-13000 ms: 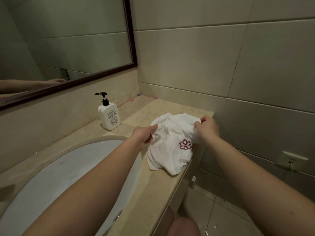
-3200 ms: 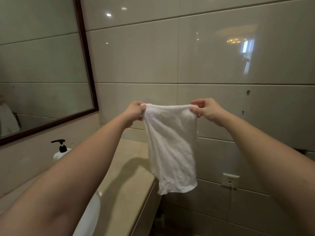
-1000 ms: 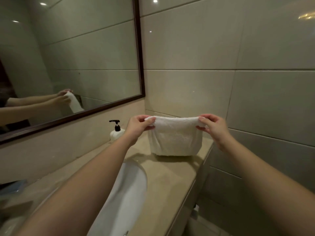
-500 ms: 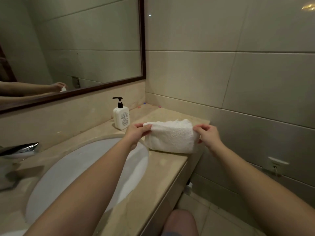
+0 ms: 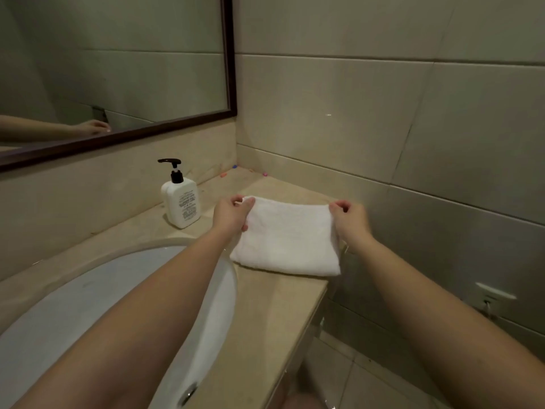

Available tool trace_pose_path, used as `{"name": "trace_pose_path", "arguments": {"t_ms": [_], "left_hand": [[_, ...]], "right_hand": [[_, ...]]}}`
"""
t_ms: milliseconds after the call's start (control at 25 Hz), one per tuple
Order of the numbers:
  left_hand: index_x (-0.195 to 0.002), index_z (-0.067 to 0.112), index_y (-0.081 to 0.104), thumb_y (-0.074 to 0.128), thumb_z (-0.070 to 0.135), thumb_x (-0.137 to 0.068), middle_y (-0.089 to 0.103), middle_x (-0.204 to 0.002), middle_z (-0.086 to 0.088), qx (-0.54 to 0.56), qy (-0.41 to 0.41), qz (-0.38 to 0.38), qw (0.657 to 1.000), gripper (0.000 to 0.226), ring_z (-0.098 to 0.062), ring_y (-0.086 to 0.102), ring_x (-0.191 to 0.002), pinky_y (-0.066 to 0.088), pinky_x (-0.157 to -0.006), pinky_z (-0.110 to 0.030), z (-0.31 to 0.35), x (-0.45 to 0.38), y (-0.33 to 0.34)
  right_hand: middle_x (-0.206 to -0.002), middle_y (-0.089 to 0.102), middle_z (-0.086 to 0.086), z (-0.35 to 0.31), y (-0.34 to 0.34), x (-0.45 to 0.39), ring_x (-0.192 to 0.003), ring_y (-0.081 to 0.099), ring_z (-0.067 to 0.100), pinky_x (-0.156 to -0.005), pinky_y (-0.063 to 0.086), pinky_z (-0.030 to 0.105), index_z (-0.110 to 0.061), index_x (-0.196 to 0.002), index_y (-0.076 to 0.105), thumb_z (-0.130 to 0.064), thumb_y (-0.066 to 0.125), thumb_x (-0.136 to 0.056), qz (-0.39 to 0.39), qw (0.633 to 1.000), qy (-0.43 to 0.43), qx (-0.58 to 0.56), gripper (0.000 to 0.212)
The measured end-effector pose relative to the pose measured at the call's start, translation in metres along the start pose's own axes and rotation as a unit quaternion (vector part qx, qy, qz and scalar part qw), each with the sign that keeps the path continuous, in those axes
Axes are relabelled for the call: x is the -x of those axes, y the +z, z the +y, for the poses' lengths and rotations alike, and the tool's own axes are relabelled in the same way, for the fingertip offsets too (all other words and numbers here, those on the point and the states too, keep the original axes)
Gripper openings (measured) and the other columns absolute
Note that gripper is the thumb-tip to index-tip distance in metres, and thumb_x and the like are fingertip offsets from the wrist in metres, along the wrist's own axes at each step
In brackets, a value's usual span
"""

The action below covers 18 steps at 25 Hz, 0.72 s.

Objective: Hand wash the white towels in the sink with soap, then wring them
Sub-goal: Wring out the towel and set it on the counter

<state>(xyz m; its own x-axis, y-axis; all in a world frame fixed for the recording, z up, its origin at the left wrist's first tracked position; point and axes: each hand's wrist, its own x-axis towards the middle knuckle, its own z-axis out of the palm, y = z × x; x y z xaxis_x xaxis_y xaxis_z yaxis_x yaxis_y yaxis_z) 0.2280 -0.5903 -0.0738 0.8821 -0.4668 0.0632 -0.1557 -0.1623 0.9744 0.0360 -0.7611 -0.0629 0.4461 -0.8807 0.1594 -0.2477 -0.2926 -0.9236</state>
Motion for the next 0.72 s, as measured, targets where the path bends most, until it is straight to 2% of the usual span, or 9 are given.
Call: {"name": "trace_pose_path", "arguments": {"t_ms": [40,120,240,360,440,520,600,680,720], "left_hand": [[-0.106,0.005,0.067,0.068,0.028,-0.097,0.055,-0.064,-0.005,-0.007,0.006,0.002,1.0,0.024,-0.019,0.051,-0.046,0.038,-0.036,-0.02,-0.002,-0.01,0.007],[-0.101,0.005,0.069,0.069,0.028,-0.096,0.058,-0.064,-0.005,-0.008,0.003,0.009,1.0,0.023,-0.018,0.053,-0.048,0.04,-0.041,-0.02,-0.005,-0.029,0.02],[-0.09,0.013,0.067,0.072,0.029,-0.093,0.066,-0.078,-0.009,0.001,-0.029,0.033,0.999,0.017,-0.024,0.063,-0.072,0.049,-0.067,-0.03,-0.015,-0.057,0.038],[-0.106,0.007,0.069,0.071,0.033,-0.093,0.07,-0.096,-0.011,-0.066,-0.051,0.028,0.996,0.029,-0.031,0.068,-0.099,0.044,-0.074,-0.028,-0.031,-0.072,0.047],[-0.127,0.008,0.06,0.07,0.034,-0.094,0.065,-0.117,-0.009,-0.088,-0.047,0.015,0.995,0.043,-0.029,0.063,-0.111,0.043,-0.083,-0.027,-0.036,-0.067,0.049],[-0.141,0.013,0.048,0.07,0.037,-0.093,0.052,-0.136,-0.009,-0.112,-0.022,0.013,0.993,0.058,-0.025,0.056,-0.122,0.044,-0.097,-0.03,-0.033,-0.056,0.045],[-0.142,0.018,0.05,0.068,0.039,-0.094,0.043,-0.144,-0.006,-0.177,0.044,-0.012,0.983,0.055,-0.024,0.049,-0.13,0.041,-0.107,-0.033,-0.027,-0.041,0.039],[-0.138,0.023,0.057,0.063,0.041,-0.097,0.041,-0.148,-0.004,-0.26,0.112,-0.069,0.957,0.045,-0.022,0.039,-0.138,0.031,-0.112,-0.032,-0.021,-0.02,0.033],[-0.14,0.026,0.056,0.057,0.044,-0.1,0.038,-0.154,-0.003,-0.31,0.131,-0.114,0.935,0.044,-0.023,0.033,-0.144,0.026,-0.116,-0.034,-0.018,-0.008,0.031]], "right_hand": [[-0.094,0.068,0.005,0.003,0.004,-0.011,-0.091,0.06,0.021,-0.079,0.045,0.032,-0.016,-0.097,0.069,-0.022,0.057,-0.1,-0.001,1.0,0.002,0.012,0.014],[-0.099,0.067,0.006,0.008,0.011,-0.033,-0.092,0.058,0.021,-0.08,0.04,0.029,-0.011,-0.106,0.071,-0.02,0.055,-0.101,0.005,0.999,-0.002,0.037,0.019],[-0.099,0.064,0.004,0.016,0.025,-0.057,-0.093,0.056,0.018,-0.08,0.037,0.025,-0.009,-0.11,0.07,-0.019,0.055,-0.101,0.009,0.999,0.004,0.049,0.019],[-0.103,0.066,0.005,0.034,0.036,-0.072,-0.094,0.057,0.019,-0.081,0.04,0.028,-0.011,-0.105,0.069,-0.021,0.058,-0.099,-0.004,0.998,0.026,0.062,0.016],[-0.109,0.068,0.006,0.046,0.035,-0.073,-0.096,0.06,0.022,-0.081,0.043,0.029,-0.011,-0.109,0.068,-0.027,0.06,-0.097,-0.015,0.997,0.052,0.061,0.02],[-0.117,0.065,0.007,0.046,0.028,-0.068,-0.104,0.061,0.025,-0.088,0.048,0.034,-0.014,-0.116,0.064,-0.034,0.062,-0.096,-0.015,0.997,0.054,0.055,0.028],[-0.132,0.057,0.007,0.038,0.021,-0.056,-0.117,0.056,0.025,-0.101,0.044,0.036,-0.017,-0.127,0.06,-0.037,0.063,-0.096,-0.035,0.996,0.0,0.078,0.037],[-0.146,0.047,0.007,0.025,0.017,-0.035,-0.135,0.043,0.027,-0.112,0.032,0.038,-0.02,-0.136,0.056,-0.043,0.06,-0.097,-0.108,0.981,-0.068,0.149,0.046],[-0.154,0.039,0.006,0.022,0.018,-0.023,-0.144,0.032,0.028,-0.117,0.026,0.042,-0.024,-0.143,0.051,-0.052,0.056,-0.096,-0.159,0.96,-0.088,0.213,0.054]]}}
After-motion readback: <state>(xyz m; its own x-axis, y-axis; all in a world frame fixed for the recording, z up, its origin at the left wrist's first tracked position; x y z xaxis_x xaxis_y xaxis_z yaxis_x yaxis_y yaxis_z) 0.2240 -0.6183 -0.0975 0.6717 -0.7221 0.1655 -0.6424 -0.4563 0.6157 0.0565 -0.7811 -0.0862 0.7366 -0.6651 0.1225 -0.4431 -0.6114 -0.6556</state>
